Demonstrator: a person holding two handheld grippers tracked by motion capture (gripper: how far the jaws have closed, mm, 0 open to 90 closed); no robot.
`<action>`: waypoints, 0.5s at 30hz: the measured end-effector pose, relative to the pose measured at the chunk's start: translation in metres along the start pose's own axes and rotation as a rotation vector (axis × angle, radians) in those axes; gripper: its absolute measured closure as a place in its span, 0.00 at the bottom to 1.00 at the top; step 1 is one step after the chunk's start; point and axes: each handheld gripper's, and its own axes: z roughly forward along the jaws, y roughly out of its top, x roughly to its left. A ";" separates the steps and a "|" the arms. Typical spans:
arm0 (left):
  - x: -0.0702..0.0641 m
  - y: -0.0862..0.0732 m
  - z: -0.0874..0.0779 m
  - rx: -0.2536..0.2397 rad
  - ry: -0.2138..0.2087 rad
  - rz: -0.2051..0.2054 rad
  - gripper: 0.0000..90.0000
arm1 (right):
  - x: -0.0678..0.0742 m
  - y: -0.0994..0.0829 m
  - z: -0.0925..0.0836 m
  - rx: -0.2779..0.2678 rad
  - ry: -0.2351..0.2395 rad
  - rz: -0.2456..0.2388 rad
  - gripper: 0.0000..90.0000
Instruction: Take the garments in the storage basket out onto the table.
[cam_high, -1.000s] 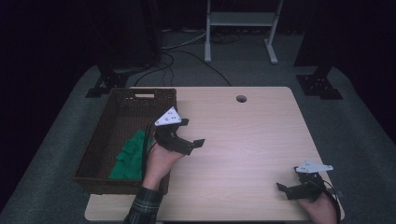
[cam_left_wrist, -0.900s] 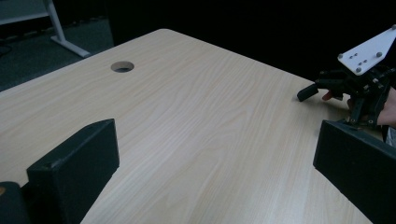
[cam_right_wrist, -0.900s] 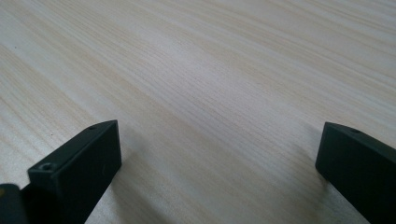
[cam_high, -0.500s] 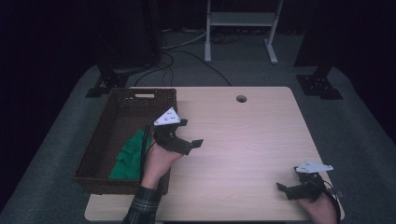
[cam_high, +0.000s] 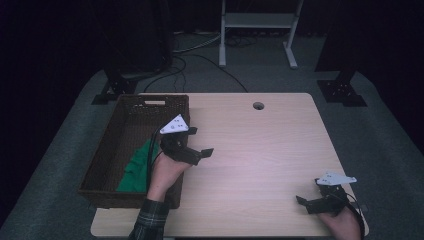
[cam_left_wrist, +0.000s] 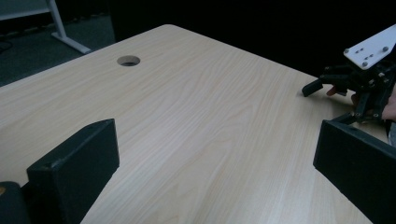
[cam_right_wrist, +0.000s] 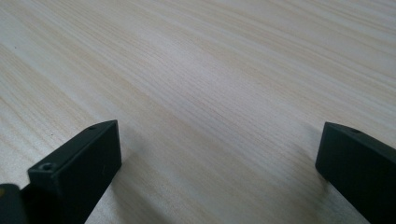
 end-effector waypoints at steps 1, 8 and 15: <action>0.001 -0.001 -0.001 0.002 0.001 -0.001 0.00 | 0.000 0.000 0.000 0.000 0.000 0.000 0.00; 0.004 -0.003 -0.002 0.009 0.007 0.001 0.00 | 0.000 0.000 0.000 0.000 0.000 0.000 0.00; 0.009 -0.006 -0.005 0.014 0.009 -0.006 0.00 | 0.000 0.000 0.000 0.000 0.000 0.000 0.00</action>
